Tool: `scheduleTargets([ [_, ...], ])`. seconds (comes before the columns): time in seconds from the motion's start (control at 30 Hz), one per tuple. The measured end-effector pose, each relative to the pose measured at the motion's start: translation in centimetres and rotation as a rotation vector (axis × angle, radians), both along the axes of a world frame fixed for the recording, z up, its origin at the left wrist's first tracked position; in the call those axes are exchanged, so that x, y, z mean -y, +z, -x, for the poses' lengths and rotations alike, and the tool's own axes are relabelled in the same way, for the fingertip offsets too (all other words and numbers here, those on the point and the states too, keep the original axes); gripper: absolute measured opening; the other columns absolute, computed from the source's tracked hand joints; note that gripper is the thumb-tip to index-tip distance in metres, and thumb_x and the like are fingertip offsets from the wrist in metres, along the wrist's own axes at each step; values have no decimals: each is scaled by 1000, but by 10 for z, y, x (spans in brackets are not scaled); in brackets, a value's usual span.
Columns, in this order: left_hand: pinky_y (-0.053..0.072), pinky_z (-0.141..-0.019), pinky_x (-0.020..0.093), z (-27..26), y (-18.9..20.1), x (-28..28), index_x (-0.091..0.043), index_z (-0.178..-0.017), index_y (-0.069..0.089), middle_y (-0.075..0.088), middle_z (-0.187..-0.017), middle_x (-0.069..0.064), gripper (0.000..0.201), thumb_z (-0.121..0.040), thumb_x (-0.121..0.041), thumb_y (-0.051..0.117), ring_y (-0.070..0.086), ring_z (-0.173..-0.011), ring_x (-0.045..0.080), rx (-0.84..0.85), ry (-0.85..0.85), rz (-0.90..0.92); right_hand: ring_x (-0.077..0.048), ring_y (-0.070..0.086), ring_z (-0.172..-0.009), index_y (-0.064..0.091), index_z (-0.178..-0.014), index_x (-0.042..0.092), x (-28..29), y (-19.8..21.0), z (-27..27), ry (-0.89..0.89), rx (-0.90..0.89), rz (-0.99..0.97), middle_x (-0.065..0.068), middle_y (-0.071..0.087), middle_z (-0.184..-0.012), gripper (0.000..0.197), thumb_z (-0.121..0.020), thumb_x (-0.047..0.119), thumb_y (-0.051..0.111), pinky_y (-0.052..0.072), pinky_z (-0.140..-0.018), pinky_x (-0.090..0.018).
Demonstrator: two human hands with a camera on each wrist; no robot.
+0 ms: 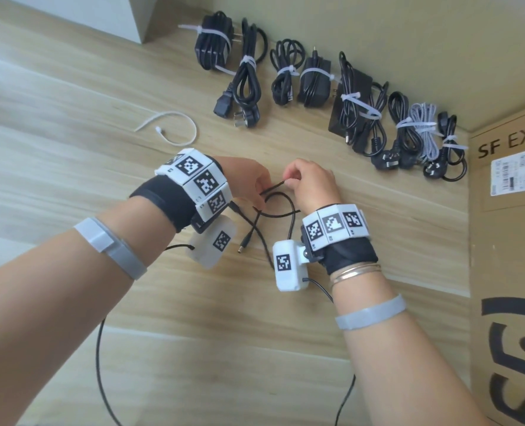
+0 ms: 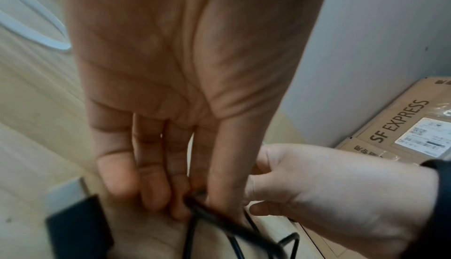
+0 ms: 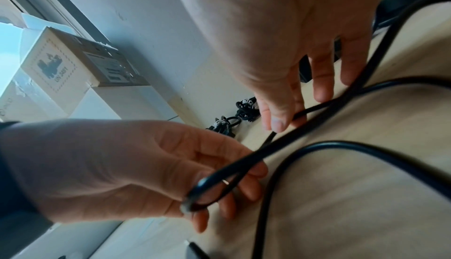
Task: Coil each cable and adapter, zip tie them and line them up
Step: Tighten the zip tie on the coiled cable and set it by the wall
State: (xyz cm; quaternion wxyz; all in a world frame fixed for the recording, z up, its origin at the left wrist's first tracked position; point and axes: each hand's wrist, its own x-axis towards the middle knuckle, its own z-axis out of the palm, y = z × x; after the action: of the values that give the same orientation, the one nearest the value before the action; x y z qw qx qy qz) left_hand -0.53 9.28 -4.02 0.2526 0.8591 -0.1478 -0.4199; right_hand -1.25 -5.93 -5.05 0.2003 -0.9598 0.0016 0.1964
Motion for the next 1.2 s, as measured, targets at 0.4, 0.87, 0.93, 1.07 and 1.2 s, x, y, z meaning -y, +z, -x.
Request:
scheduleTargets([
  [0.4, 48, -49, 22, -15, 2, 7, -19, -75, 37, 52, -69, 4, 31, -90, 4, 25, 55, -57, 19, 3, 817, 500, -17, 60, -87, 60, -96, 22, 16, 21, -7, -83, -89, -292, 7, 62, -81, 25, -93, 44, 47, 46, -81, -31],
  [0.87, 35, -103, 46, -16, -6, 1, -18, -127, 49, 42, -130, 12, 35, -93, -23, 46, 39, -120, 35, 190, 311, -109, -23, 51, -85, 41, -72, 18, 24, 6, -5, -97, -163, -116, -4, 53, -87, 27, -84, -5, 35, 47, -88, -43],
  [0.93, 40, -98, 45, -13, -8, 0, -17, -122, 50, 43, -126, 11, 35, -87, -17, 54, 44, -114, 33, 207, 261, -135, -21, 50, -88, 46, -84, 14, 25, 9, -6, -89, -143, -72, -4, 54, -91, 22, -85, -4, 35, 45, -85, -34],
  [1.07, 42, -95, 43, -12, -9, 1, -10, -111, 54, 44, -121, 13, 25, -86, -13, 55, 46, -108, 34, 260, 230, -175, -22, 53, -94, 49, -92, 14, 27, 16, -9, -107, -104, -22, -5, 61, -101, 22, -87, -2, 34, 42, -83, -29],
  [1.2, 43, -96, 45, -13, -10, 3, -2, -116, 57, 40, -124, 16, 29, -89, -11, 50, 47, -109, 36, 254, 278, -219, -23, 54, -92, 55, -91, 12, 28, 18, -8, -101, -102, 14, -9, 65, -105, 24, -86, -3, 36, 42, -79, -28],
])
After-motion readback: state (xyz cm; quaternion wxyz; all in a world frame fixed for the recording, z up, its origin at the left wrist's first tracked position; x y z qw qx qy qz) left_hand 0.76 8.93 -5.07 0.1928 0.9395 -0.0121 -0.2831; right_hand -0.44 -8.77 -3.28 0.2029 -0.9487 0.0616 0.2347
